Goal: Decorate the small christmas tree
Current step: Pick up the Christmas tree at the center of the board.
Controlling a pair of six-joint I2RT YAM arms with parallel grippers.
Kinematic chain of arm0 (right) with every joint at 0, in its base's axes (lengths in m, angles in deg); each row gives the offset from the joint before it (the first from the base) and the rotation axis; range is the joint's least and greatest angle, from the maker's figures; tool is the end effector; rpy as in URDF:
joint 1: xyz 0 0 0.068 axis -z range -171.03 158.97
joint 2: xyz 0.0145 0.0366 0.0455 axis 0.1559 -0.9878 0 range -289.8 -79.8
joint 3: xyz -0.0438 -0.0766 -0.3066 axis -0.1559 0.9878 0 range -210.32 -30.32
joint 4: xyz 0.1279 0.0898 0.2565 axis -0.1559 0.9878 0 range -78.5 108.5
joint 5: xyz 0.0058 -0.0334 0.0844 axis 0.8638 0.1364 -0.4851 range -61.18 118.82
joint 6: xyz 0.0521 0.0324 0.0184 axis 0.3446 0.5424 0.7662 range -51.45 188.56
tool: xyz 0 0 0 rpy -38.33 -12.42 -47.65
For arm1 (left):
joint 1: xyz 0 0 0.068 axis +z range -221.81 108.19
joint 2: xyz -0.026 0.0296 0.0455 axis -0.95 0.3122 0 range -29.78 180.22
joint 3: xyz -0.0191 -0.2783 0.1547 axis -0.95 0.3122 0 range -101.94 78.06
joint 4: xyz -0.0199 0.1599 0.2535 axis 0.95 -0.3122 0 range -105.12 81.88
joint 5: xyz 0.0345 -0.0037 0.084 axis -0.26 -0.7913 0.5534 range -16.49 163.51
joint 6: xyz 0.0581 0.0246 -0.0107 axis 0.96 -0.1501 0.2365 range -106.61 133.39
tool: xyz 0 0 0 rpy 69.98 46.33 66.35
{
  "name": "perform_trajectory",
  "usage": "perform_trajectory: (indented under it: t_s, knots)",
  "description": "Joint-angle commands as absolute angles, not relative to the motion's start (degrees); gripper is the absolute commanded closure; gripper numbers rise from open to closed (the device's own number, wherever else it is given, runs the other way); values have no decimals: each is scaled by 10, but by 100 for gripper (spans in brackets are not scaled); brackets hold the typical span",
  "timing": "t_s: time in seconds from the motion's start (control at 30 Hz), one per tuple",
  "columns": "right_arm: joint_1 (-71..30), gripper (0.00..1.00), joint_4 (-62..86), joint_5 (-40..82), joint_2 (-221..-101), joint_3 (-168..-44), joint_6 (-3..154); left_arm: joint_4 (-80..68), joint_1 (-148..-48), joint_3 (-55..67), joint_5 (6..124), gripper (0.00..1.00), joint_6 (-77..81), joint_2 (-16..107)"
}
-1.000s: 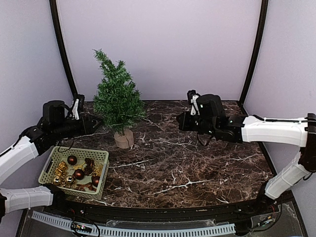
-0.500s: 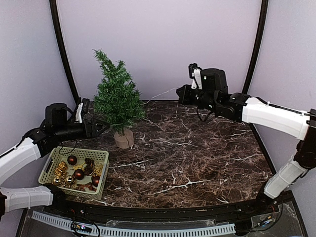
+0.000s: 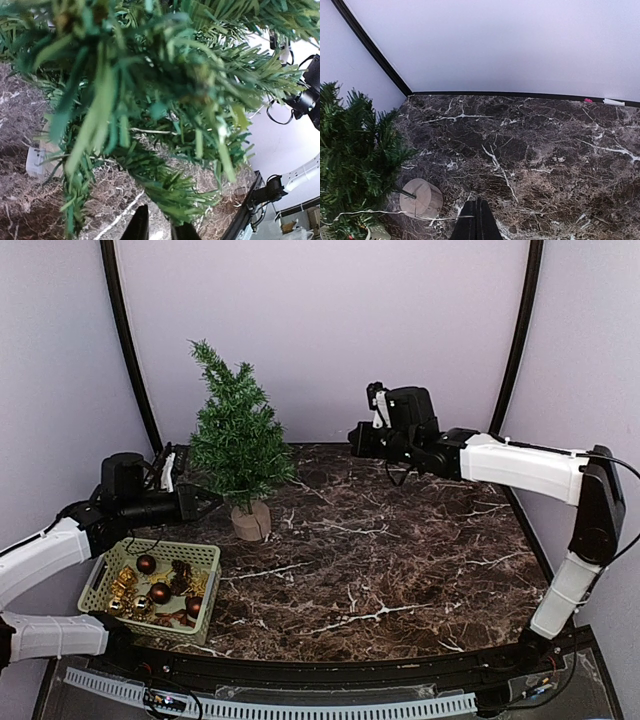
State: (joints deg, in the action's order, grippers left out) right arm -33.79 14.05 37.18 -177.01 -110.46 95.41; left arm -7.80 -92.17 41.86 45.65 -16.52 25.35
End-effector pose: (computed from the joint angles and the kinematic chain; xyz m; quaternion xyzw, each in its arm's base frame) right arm 0.3474 0.3112 0.3545 -0.0712 0.8130 0.2792 0.5060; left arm 0.2204 -0.1064 0.2953 0.0744 0.7972 -0.4175 0.4296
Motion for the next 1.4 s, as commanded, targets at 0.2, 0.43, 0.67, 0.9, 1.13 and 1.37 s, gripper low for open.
perform_trajectory:
  t_s: [0.2,0.43,0.67,0.9,1.13,1.37]
  knots:
    - [-322,100,72,332,-1829,-1035,988,-56,-918,427,513,100,-175,260]
    - [-314,100,63,329,-1842,-1016,991,-69,-912,415,533,100,-160,267]
    - [-316,100,51,291,-1811,-987,994,-77,-878,395,538,100,-114,286]
    - [-356,100,45,280,-1771,-953,1009,-75,-836,368,506,92,-90,313]
    - [-376,100,31,284,-1758,-945,1024,-214,-833,312,599,41,-31,243]
    - [-377,100,34,286,-1756,-955,1015,-320,-833,164,624,31,35,225]
